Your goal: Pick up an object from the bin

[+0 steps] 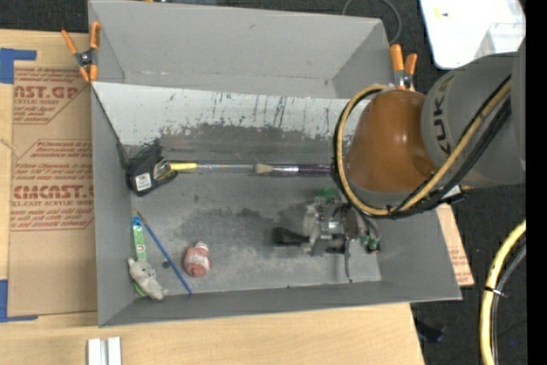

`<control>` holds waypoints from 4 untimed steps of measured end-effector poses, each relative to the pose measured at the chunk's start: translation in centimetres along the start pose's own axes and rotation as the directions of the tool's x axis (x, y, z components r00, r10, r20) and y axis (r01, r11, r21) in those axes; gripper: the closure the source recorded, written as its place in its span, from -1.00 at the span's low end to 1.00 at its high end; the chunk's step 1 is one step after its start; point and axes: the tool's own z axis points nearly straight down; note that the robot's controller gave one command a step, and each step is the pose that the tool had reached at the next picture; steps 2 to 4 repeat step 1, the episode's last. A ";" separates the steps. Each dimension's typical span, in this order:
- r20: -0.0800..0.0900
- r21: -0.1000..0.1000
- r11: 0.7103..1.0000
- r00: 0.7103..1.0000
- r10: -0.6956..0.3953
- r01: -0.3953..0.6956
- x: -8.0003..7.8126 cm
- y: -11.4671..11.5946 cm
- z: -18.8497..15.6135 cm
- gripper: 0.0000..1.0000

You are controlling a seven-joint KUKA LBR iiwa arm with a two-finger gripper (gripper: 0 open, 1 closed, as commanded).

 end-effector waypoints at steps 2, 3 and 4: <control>0.007 0.000 1.000 1.000 0.000 0.000 -0.1 0.0 -3.9 1.00; 0.007 0.000 1.000 1.000 0.000 0.000 -0.1 0.0 -3.9 1.00; 0.007 0.000 1.000 1.000 0.000 0.000 -0.1 0.0 -3.9 1.00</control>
Offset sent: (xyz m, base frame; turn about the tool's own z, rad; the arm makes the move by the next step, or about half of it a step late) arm 0.0021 0.0001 0.0323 -0.0003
